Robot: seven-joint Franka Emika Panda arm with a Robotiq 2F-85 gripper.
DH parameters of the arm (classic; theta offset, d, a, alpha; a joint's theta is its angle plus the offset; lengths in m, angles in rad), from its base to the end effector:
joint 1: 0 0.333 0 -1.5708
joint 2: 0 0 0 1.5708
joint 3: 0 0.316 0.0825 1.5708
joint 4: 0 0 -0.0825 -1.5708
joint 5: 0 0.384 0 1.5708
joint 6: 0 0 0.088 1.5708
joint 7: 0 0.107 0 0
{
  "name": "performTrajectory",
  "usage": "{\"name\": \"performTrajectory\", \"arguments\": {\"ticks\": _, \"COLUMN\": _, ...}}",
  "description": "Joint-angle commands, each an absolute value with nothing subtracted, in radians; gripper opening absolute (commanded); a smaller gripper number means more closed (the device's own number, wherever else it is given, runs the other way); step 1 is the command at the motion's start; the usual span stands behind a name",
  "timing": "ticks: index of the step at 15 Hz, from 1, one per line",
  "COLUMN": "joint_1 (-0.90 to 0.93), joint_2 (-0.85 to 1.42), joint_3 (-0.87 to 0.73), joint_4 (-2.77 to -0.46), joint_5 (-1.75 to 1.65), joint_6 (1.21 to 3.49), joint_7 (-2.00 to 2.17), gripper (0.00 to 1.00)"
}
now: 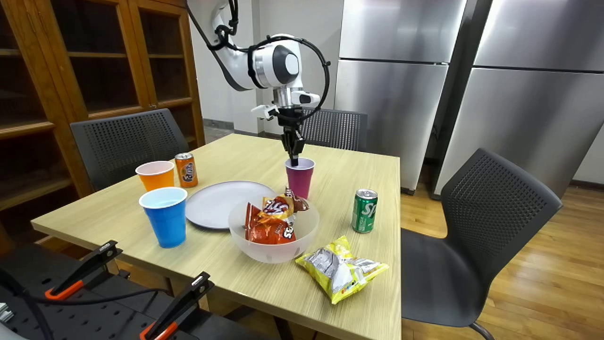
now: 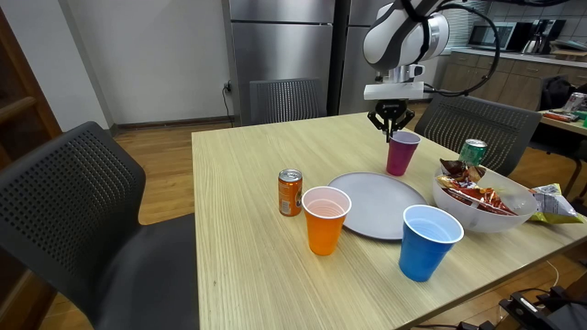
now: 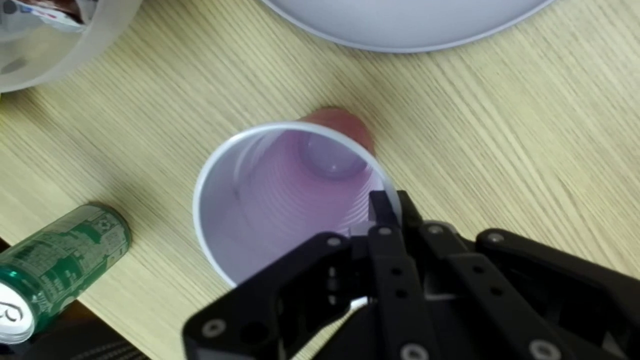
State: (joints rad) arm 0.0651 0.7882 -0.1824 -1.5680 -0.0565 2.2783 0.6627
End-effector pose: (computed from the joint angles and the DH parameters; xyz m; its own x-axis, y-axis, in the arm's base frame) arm 0.6901 -0.0659 0.1779 0.7710 -0.6352 0.0450 -0.6318 -0.7543 0.1785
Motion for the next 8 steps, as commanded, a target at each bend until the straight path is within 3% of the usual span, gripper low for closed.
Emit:
{"name": "performTrajectory", "arguments": {"ticks": 1, "joint_1": 0.078, "joint_2": 0.71, "joint_3": -0.184, "joint_4": -1.645, "joint_5": -0.054, "joint_6": 2.307, "joint_7": 0.66, "gripper": 0.01}}
{"name": "performTrajectory", "arguments": {"ticks": 8, "joint_1": 0.109, "joint_2": 0.629, "joint_3": -0.175, "joint_4": -1.735, "joint_5": -0.064, "joint_6": 2.353, "joint_7": 0.66, "gripper": 0.01}}
